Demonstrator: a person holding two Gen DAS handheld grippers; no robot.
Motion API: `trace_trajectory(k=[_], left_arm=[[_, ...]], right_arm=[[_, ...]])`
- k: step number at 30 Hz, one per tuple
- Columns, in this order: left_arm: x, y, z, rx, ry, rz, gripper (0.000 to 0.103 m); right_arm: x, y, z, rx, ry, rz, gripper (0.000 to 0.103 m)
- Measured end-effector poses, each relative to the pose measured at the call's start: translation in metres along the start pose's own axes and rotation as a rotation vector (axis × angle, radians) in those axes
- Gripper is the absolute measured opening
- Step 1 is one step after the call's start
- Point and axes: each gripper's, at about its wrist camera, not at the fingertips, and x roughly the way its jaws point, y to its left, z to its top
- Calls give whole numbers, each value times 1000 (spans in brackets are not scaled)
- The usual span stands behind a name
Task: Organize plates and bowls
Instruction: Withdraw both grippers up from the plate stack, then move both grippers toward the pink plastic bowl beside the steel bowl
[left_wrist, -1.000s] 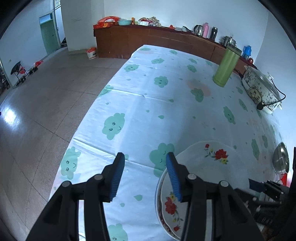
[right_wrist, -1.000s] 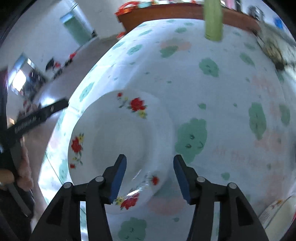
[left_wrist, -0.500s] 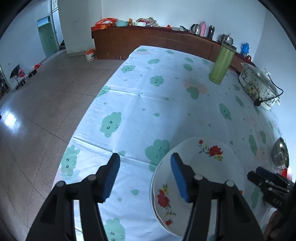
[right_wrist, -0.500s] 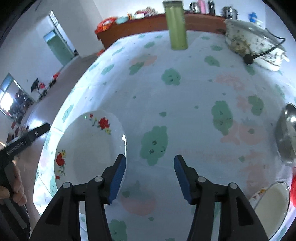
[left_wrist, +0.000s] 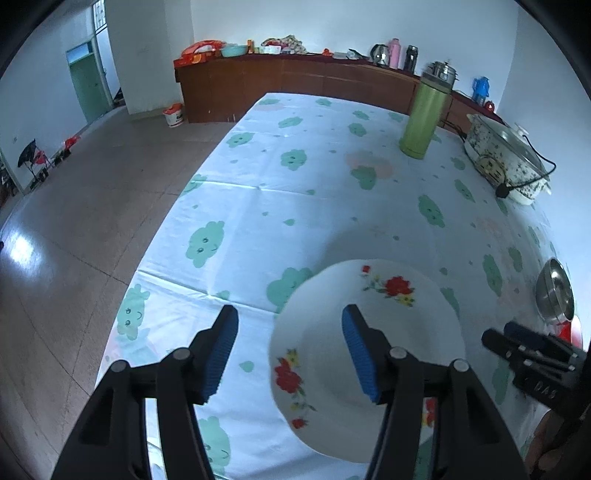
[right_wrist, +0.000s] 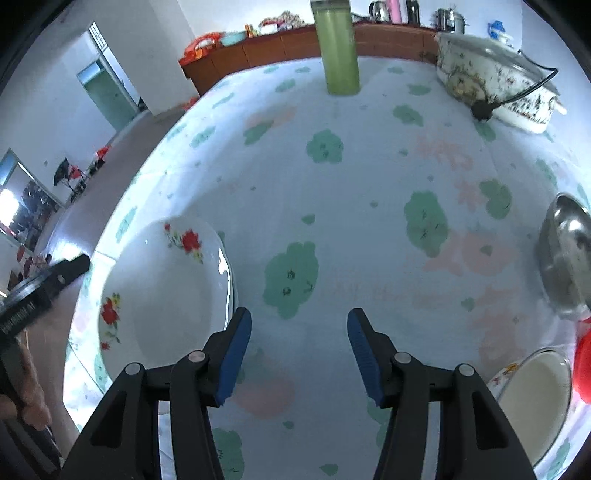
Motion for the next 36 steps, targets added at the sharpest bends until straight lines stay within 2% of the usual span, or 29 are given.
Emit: trace_trajectory(k=[3, 6, 10, 16, 21, 36], left_arm=[[-5, -15, -3, 24, -6, 9, 65], [-13, -26, -6, 47, -18, 2, 66], [-20, -38, -11, 67, -21, -6, 73], [-27, -58, -23, 119, -3, -23, 73], [-34, -75, -30, 170, 3, -38, 73], [-58, -146, -58, 323, -14, -201, 75]], right_arm=[[-13, -4, 0, 3, -32, 10, 57], [-26, -7, -4, 9, -53, 18, 57], [-34, -2, -14, -22, -52, 22, 57], [-53, 4, -37, -53, -78, 25, 57], [-71, -4, -49, -14, -121, 6, 57], [-141, -58, -104, 172, -241, -109, 57]])
